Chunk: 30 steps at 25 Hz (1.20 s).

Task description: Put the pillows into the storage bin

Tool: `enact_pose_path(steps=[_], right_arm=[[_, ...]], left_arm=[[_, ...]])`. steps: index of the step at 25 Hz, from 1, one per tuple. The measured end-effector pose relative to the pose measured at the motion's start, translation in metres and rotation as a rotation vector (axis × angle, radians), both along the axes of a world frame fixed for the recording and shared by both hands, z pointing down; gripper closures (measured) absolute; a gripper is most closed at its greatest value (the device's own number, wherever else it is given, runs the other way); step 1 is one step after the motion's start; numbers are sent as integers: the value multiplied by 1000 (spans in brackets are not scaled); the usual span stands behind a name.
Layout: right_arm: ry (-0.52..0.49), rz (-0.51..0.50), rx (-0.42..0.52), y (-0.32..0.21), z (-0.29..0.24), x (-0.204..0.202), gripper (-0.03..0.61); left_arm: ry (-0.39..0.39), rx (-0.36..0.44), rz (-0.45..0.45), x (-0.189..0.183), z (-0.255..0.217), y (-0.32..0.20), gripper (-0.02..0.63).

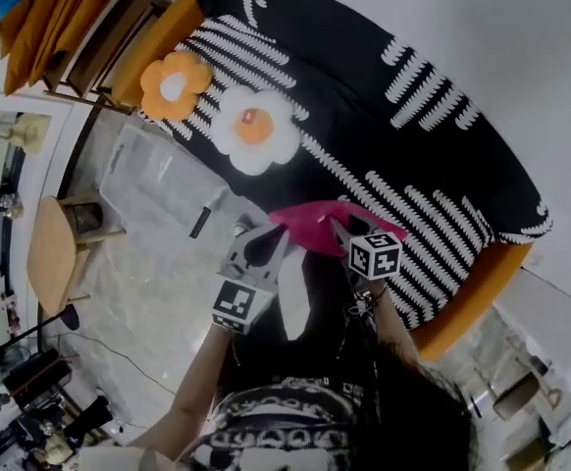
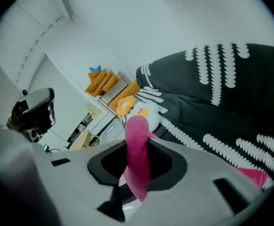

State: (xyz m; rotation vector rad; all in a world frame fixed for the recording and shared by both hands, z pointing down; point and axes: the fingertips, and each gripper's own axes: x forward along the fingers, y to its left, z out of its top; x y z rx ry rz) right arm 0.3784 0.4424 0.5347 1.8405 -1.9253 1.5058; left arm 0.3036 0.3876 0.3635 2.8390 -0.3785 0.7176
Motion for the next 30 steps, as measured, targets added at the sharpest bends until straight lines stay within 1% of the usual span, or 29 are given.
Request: enact_pose_path(steps=[3,6,9,12,14,18,21,25,27,30], right_arm=[[63,-113,47,-46,-28,-26,474],[85,-166,84,-96,-46,-65,474],[88,-207,109,-148,-57,-116,474],[79,-247,120,-203,-61,-175,474],[72,-292,119,-239,-59,-221,474],[47,-401,118,-306,-46,-323,474],[30,-489,96,-350,-26,-395,474],[22,-599,43,-396,15,-477,472],[33,-651,2,-409,39,-507,461],[61,-715,-89,-417,72,-531,397]], left_arm=[[30,18,-93,-39,-9,-31,606],[51,33,-165,-92,-13,-68,606],[58,40,-219,-151,-10,-103,606],[59,42,-264,-213,-6,-138,606],[54,44,-299,-257,-1,-160,606],[11,70,-361,-349,11,-203,606],[-9,79,-437,-412,17,-232,606],[-23,52,-574,-480,33,-256,606],[-32,37,-621,-503,40,-261,606],[-30,17,-659,-523,46,-265,606]])
